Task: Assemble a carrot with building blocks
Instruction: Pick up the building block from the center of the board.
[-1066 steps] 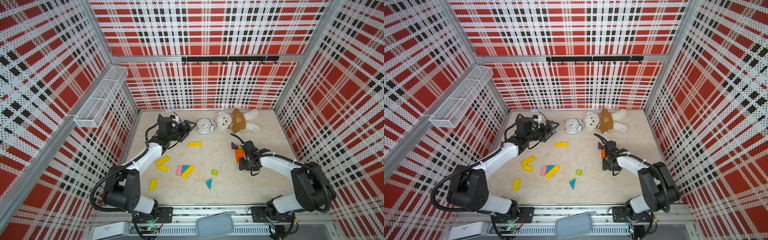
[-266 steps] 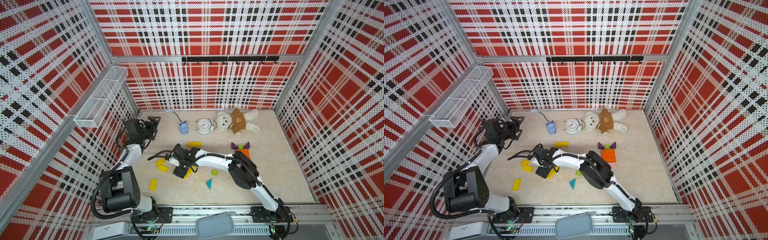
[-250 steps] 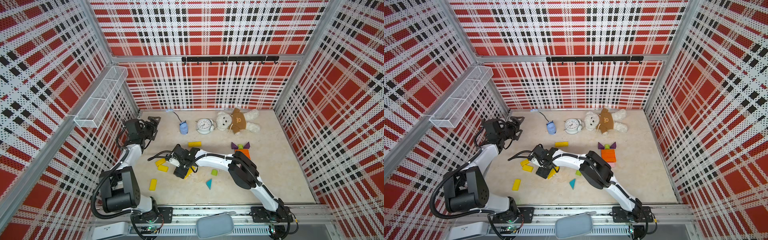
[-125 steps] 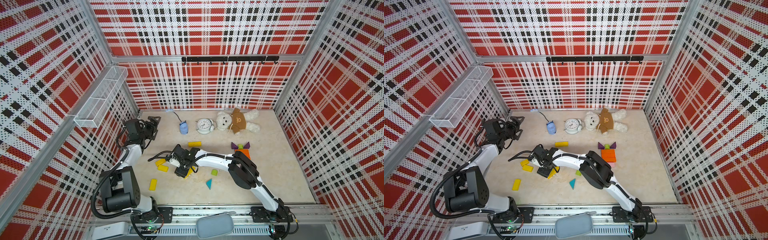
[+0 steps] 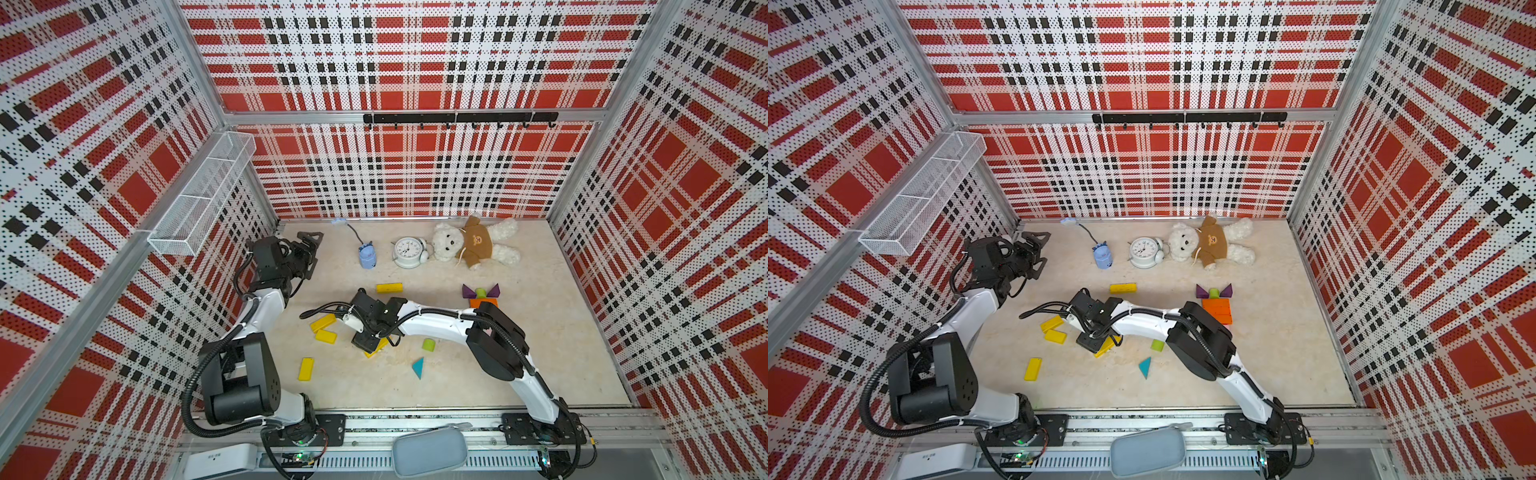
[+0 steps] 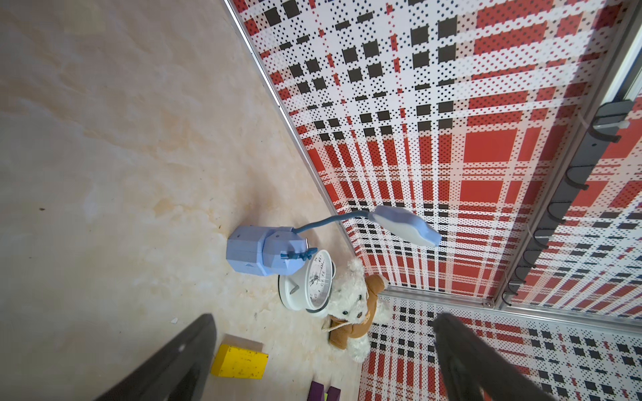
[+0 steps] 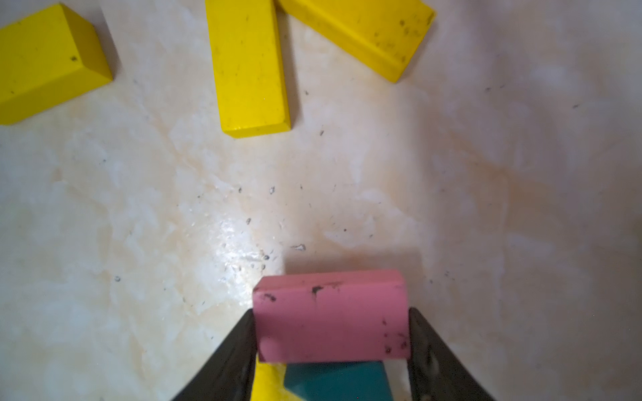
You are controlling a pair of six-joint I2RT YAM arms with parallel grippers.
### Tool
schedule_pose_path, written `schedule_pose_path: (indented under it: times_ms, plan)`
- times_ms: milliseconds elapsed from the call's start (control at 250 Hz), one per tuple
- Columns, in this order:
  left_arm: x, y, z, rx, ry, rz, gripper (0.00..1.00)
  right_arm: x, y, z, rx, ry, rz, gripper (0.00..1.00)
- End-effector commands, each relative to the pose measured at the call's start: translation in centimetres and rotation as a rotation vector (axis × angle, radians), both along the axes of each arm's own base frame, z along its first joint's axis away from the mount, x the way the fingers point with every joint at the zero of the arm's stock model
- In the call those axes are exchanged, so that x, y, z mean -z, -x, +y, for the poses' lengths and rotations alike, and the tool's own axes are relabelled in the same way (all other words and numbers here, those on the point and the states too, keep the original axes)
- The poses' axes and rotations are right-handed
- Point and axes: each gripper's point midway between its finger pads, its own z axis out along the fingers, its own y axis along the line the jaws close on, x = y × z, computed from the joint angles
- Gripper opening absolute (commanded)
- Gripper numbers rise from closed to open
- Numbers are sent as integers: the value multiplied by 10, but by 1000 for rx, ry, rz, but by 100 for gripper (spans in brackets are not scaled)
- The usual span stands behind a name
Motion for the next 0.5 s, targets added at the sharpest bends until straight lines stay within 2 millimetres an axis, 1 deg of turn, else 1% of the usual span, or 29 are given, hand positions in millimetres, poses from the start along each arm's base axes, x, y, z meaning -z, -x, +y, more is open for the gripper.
schedule_pose_path:
  times_ms: [0, 96, 244, 352, 496]
  plan:
    - [-6, 1, -8, 21, 12, -25, 100, -39, -13, 7, 50, -100, -79, 59]
    - [-8, 1, -10, 30, 11, -32, 99, -50, -19, 3, 93, -135, -106, 60]
    - [-12, 3, -13, 29, 2, -43, 100, -67, -29, -17, 178, -175, -123, 59]
    - [-14, 3, -21, 50, 0, -49, 99, -78, -37, -40, 267, -198, -119, 58]
    - [-15, 5, -48, 114, 1, -53, 99, -85, -44, -84, 390, -204, -134, 58]
